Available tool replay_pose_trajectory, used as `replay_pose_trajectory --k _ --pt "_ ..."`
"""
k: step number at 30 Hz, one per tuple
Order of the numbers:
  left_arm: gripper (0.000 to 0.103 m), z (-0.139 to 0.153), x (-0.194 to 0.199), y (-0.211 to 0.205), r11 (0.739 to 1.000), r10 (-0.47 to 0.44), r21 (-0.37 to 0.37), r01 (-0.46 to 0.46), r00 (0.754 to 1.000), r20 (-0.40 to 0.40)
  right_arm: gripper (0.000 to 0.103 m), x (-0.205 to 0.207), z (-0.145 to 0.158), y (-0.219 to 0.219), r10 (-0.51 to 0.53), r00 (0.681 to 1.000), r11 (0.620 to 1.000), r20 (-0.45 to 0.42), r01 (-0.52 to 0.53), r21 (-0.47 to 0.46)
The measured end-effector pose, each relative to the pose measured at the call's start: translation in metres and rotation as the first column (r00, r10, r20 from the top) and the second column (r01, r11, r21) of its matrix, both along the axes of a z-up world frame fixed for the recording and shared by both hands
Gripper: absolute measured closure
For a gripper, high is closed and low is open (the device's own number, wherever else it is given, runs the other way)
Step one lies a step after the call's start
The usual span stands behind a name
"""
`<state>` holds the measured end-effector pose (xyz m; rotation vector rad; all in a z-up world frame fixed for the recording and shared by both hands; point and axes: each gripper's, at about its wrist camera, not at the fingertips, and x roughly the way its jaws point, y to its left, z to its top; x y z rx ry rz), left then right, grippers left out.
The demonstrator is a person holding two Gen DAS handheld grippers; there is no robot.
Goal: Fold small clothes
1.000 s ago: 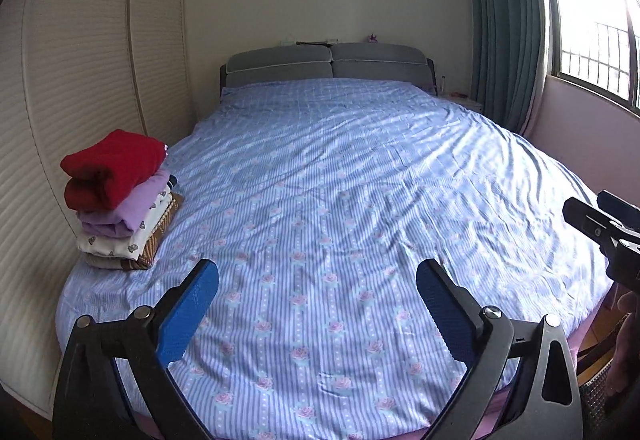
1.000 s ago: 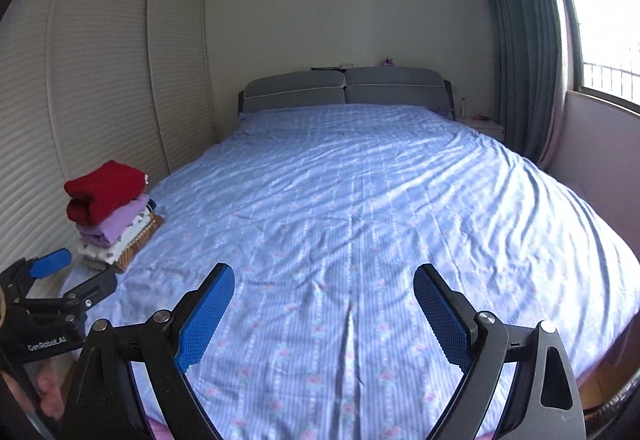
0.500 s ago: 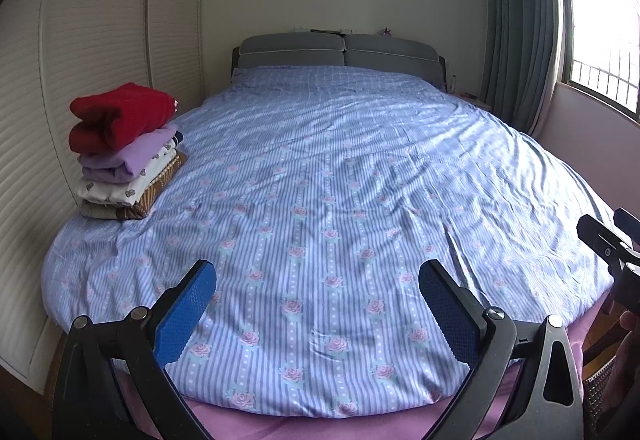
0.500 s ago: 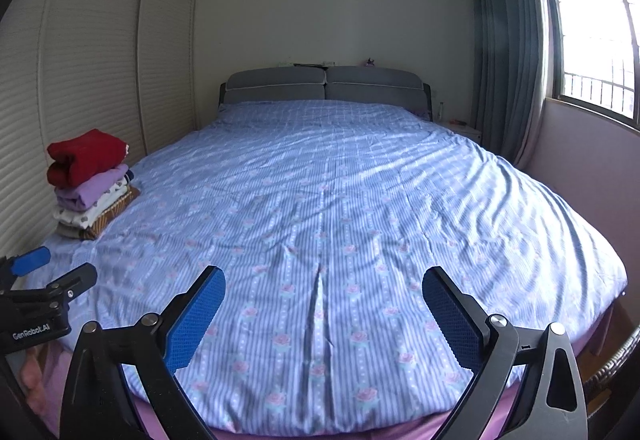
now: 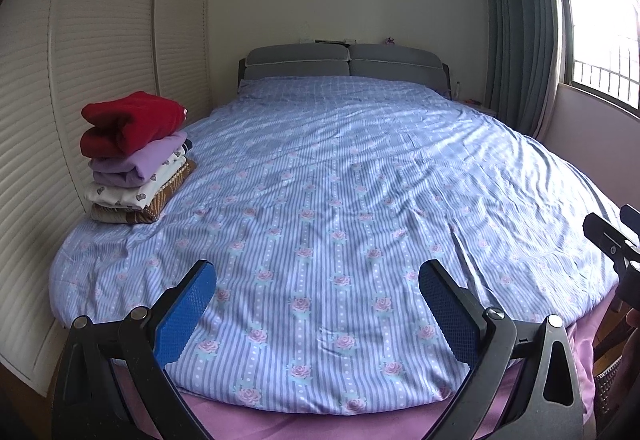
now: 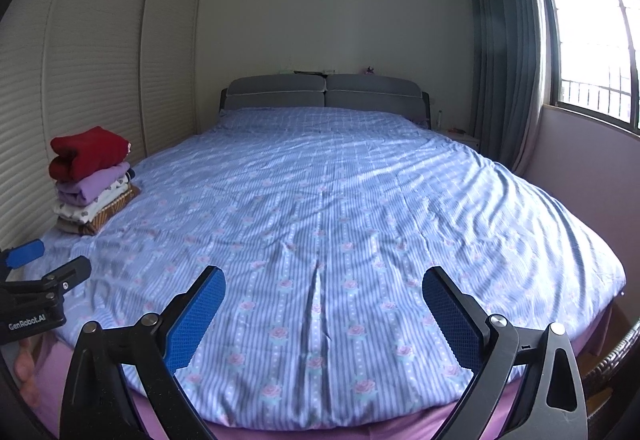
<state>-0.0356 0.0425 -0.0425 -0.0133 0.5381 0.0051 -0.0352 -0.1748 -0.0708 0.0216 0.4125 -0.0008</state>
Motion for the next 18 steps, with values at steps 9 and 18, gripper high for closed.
replay_pose_trajectory --k 9,18 --pt "0.000 0.0053 -0.0059 -0.0045 1.000 -0.005 0.013 0.005 1.000 0.019 0.003 -0.0033 0.0036 -0.0066 -0.004 1.000 1.000 0.009 0.004 0.020" --pt "0.000 0.0063 -0.0067 -0.0044 1.000 -0.004 0.014 0.004 1.000 0.021 0.003 -0.0043 0.0060 -0.0068 0.000 1.000 1.000 0.008 0.000 0.020"
